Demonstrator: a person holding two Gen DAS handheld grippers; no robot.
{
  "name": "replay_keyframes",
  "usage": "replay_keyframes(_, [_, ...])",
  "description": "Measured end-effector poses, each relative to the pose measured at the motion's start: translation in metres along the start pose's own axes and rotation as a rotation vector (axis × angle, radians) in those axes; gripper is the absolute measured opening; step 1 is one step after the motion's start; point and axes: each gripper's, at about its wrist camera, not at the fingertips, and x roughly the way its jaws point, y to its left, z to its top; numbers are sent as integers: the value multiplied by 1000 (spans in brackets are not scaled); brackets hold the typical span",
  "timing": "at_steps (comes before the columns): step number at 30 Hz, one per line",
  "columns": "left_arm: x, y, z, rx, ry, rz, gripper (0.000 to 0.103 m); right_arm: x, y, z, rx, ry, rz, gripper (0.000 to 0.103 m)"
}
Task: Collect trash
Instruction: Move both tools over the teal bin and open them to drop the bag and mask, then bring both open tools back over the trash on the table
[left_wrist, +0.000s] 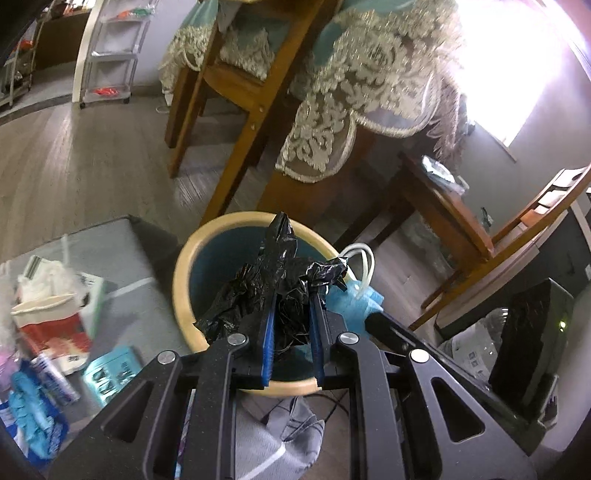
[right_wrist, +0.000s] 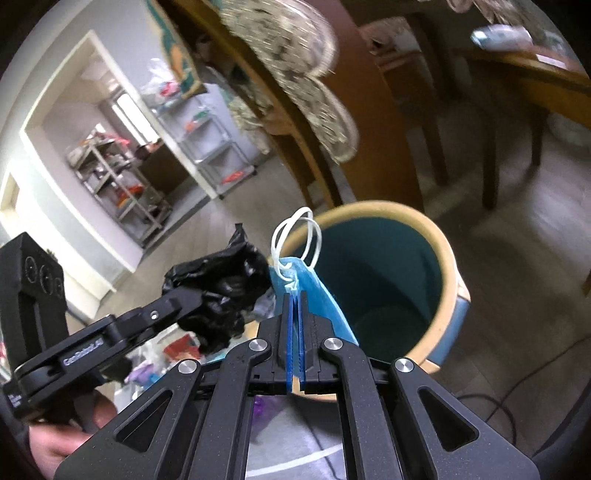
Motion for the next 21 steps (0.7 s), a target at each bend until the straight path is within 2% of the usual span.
replay_keyframes(4, [26, 1, 0, -15, 38, -10, 16, 9, -13, 1, 52, 21, -6, 4])
replay_keyframes(8, [42, 4, 0, -29, 57, 0, 20, 18, -26, 2, 100, 51, -16, 6])
replay_keyframes(10, [43, 4, -1, -31, 57, 7, 24, 21, -28, 2, 112, 63, -20, 10])
replay_keyframes(13, [39, 6, -1, -29, 45, 11, 31, 22, -28, 2, 121, 55, -26, 27])
replay_keyframes(15, [33, 10, -1, -30, 34, 15, 35, 20, -27, 0, 119, 53, -27, 32])
replay_keyframes(17, [23, 15, -1, -37, 19, 22, 45, 21, -25, -1, 112, 53, -26, 35])
replay_keyframes(21, [3, 25, -6, -53, -5, 37, 49, 20, -19, -2, 90, 51, -26, 41])
